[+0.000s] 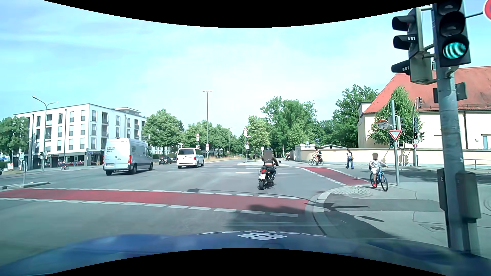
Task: Follow the waypoints while adhering to traffic rules and regulations
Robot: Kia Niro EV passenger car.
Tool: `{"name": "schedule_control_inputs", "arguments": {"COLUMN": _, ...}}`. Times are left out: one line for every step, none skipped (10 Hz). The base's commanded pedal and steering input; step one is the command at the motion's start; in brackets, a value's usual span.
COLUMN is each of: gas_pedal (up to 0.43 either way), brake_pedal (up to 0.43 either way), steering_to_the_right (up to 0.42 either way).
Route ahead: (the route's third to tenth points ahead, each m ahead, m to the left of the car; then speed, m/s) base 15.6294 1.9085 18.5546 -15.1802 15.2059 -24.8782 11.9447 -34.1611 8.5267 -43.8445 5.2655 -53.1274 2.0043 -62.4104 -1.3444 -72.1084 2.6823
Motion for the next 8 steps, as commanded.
{"name": "schedule_control_inputs", "arguments": {"gas_pedal": 0.079, "brake_pedal": 0.0, "steering_to_the_right": 0.003}}
{"name": "schedule_control_inputs", "arguments": {"gas_pedal": 0.087, "brake_pedal": 0.0, "steering_to_the_right": 0.003}}
{"name": "schedule_control_inputs", "arguments": {"gas_pedal": 0.087, "brake_pedal": 0.0, "steering_to_the_right": 0.003}}
{"name": "schedule_control_inputs", "arguments": {"gas_pedal": 0.087, "brake_pedal": 0.0, "steering_to_the_right": 0.003}}
{"name": "schedule_control_inputs", "arguments": {"gas_pedal": 0.098, "brake_pedal": 0.0, "steering_to_the_right": 0.003}}
{"name": "schedule_control_inputs", "arguments": {"gas_pedal": 0.098, "brake_pedal": 0.0, "steering_to_the_right": 0.003}}
{"name": "schedule_control_inputs", "arguments": {"gas_pedal": 0.098, "brake_pedal": 0.0, "steering_to_the_right": 0.003}}
{"name": "schedule_control_inputs", "arguments": {"gas_pedal": 0.098, "brake_pedal": 0.0, "steering_to_the_right": 0.003}}
